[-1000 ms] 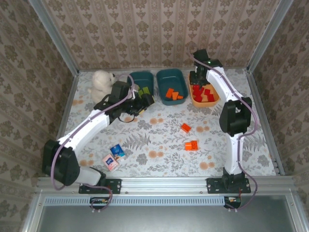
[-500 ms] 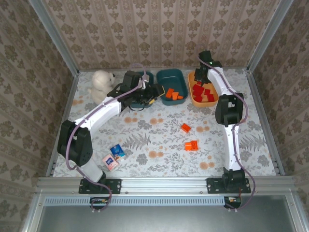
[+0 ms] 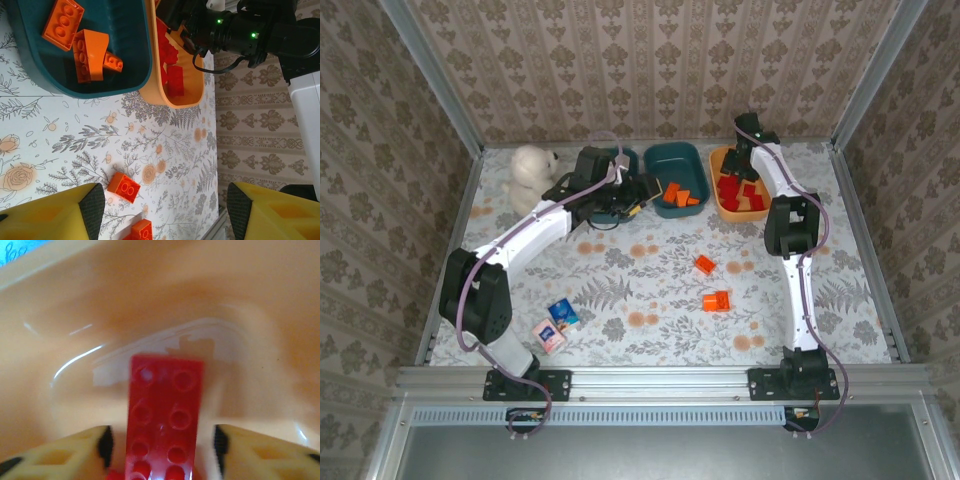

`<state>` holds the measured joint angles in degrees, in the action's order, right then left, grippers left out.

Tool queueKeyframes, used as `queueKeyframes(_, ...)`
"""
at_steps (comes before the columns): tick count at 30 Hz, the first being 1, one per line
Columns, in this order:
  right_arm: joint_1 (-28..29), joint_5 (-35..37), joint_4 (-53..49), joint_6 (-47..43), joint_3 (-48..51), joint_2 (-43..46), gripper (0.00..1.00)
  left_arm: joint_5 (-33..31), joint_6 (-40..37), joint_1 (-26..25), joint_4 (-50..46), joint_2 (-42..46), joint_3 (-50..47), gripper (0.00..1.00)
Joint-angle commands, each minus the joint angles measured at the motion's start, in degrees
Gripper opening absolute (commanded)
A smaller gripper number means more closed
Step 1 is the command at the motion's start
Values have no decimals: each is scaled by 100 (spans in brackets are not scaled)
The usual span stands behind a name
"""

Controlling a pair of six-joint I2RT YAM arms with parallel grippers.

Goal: Sort the legos into containers by color

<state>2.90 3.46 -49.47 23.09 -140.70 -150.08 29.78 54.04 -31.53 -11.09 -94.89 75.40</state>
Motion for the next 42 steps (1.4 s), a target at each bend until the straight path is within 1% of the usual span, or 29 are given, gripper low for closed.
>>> queueKeyframes(1, 25, -107, -318, 16, -212, 305, 68, 8, 10, -60, 22, -4, 47, 69)
queueKeyframes(5, 109, 36, -338, -161, -70, 1042, 71, 38, -122, -55, -60, 60, 2, 68)
queueKeyframes(8, 277, 114, -181, -199, 528, 1885, 71, 68, -342, -55, -261, 165, -99, 68)
queueKeyframes(10, 463, 160, -50, -132, 1181, 2533, 71, 101, -477, -55, -341, 290, -260, 68)
queueKeyframes(14, 1069, 417, 258, 85, 3015, 3943, 73, 122, -763, -48, -601, 645, -690, 68)
queueKeyframes(18, 1626, 207, 488, 437, 5046, 5304, 77, 108, -823, -20, -706, 1127, -1288, 68)
queueKeyframes(22, 2225, 177, 54, 662, 6499, 6368, 76, 76, -865, -2, -810, 1536, -1735, 68)
queueKeyframes(23, 2359, 108, -111, 857, 6856, 6636, 75, 67, -861, 6, -823, 1626, -1835, 68)
queueKeyframes(26, 2751, -170, -500, 1422, 7761, 7275, 75, 44, -836, 28, -854, 1802, -2021, 68)
queueKeyframes(28, 2920, -323, -518, 1713, 8275, 7563, 76, 29, -810, 33, -851, 1883, -2099, 68)
queueKeyframes(29, 2940, -403, -456, 1840, 8491, 7691, 77, 15, -792, 33, -849, 1910, -2124, 68)
queueKeyframes(31, 2904, -395, -317, 1869, 8586, 7770, 79, 20, -756, 33, -816, 1930, -2160, 68)
queueKeyframes(33, 2847, -426, -91, 1556, 8387, 7581, 82, 26, -731, 24, -794, 1936, -2164, 68)
queueKeyframes(35, 2763, -513, 10, 1008, 8055, 7097, 83, 23, -732, 11, -797, 1931, -2161, 68)
queueKeyframes(37, 2739, -411, -64, 482, 7799, 6426, 81, 24, -733, 6, -798, 1937, -2149, 68)
queueKeyframes(42, 2672, 28, -76, -261, 7428, 5590, 81, -57, -769, 6, -920, 2080, -2101, 68)
